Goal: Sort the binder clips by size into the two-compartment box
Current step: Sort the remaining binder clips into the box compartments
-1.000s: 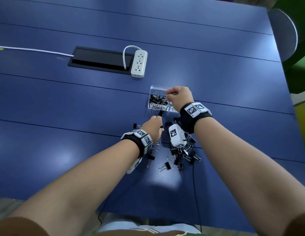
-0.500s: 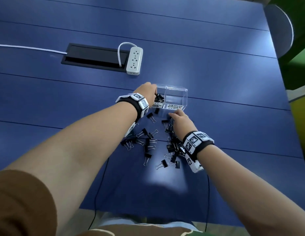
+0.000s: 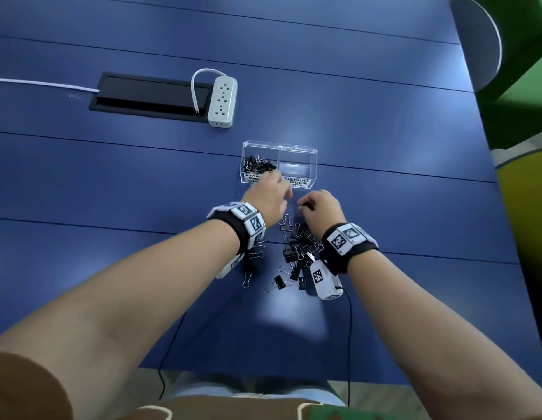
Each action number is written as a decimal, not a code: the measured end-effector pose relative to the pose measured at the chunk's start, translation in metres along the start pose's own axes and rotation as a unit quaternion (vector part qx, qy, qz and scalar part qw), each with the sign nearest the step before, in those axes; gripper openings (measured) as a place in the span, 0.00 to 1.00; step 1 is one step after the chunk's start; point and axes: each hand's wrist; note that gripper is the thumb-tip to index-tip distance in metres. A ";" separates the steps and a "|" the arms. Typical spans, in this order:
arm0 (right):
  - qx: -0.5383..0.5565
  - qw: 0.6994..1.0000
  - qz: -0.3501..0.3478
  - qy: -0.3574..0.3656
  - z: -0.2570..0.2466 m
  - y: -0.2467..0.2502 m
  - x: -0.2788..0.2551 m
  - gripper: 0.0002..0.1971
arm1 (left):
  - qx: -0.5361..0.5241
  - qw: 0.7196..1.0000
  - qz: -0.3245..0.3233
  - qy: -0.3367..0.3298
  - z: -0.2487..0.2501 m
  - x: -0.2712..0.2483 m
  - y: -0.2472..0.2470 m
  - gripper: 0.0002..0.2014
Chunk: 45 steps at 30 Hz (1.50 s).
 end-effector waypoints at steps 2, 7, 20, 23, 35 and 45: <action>0.060 0.996 0.039 -0.045 0.013 0.014 -0.002 0.05 | -0.018 0.998 -0.065 -0.006 0.005 -0.010 -0.017 0.08; 0.175 0.974 0.058 -0.134 0.046 0.036 -0.013 0.07 | -0.009 0.991 -0.136 0.014 0.002 -0.025 -0.037 0.13; 0.013 0.998 -0.031 -0.061 0.037 0.011 -0.021 0.11 | 0.022 0.987 -0.159 -0.018 0.015 -0.032 -0.042 0.14; -0.053 0.998 -0.032 -0.024 0.037 0.009 -0.018 0.11 | 0.048 0.985 -0.164 -0.015 0.015 -0.033 -0.044 0.12; -0.061 0.998 -0.005 0.008 0.046 0.005 -0.018 0.03 | 0.067 0.994 -0.068 -0.045 0.021 -0.024 -0.036 0.08; 0.038 0.996 0.019 -0.075 0.063 0.028 -0.020 0.03 | 0.040 0.991 -0.104 0.067 0.034 -0.006 -0.045 0.12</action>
Point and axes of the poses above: each hand's wrist, its own x-axis towards the middle knuckle, its own y-axis out of the back of the hand, z = x × y, and after that the axes turned 3 degrees about -x, right-handed
